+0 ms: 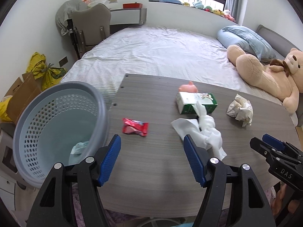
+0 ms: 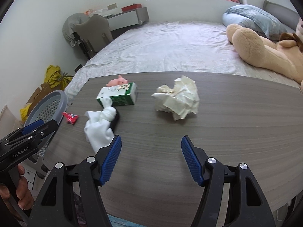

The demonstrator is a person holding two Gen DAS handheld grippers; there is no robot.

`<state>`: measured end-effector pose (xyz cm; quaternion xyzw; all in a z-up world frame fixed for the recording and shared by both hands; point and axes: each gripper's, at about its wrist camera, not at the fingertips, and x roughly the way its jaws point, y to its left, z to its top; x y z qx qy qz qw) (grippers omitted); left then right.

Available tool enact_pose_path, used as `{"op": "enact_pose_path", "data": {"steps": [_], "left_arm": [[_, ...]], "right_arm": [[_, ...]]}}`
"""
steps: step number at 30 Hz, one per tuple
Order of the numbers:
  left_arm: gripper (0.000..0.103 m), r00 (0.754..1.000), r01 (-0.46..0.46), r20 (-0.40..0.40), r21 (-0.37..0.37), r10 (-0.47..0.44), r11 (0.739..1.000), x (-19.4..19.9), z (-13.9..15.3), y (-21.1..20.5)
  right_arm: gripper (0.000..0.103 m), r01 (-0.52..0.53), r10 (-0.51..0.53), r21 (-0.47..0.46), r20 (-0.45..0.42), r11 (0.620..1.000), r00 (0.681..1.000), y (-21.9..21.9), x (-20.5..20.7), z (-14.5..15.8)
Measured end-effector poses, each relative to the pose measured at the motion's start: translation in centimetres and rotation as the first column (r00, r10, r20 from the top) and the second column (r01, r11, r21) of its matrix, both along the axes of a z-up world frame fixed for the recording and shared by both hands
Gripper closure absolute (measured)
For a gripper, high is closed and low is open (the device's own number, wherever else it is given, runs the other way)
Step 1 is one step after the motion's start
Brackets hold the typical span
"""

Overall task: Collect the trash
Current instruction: 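Grasp the white cloth with the left gripper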

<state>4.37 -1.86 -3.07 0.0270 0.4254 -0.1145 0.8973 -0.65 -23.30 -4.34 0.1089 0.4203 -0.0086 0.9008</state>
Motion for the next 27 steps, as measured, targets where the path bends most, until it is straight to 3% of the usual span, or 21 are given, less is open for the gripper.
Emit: {"op": "enact_pose_path", "data": {"steps": [22,25,27], "left_arm": [[0.038,0.989,0.141,-0.059,0.040,-0.139,0.989,1.4,-3.0,-9.0],[0.056,0.986,0.150,-0.079,0.042,-0.146,0.988,1.5,-3.5,-9.1],[0.078,0.984,0.155,-0.090,0.036,-0.152,0.987,1.5,-3.7,-9.2]], "right_arm": [[0.039,0.101,-0.101,0.050,0.008,0.994,0.995,-5.7,-1.4,-0.7],[0.039,0.102,-0.102,0.055,0.002,0.993,0.995,-5.8,-1.4,-0.9],[0.039,0.102,-0.102,0.057,0.003,0.993,0.995,-5.9,-1.3,-0.9]]}}
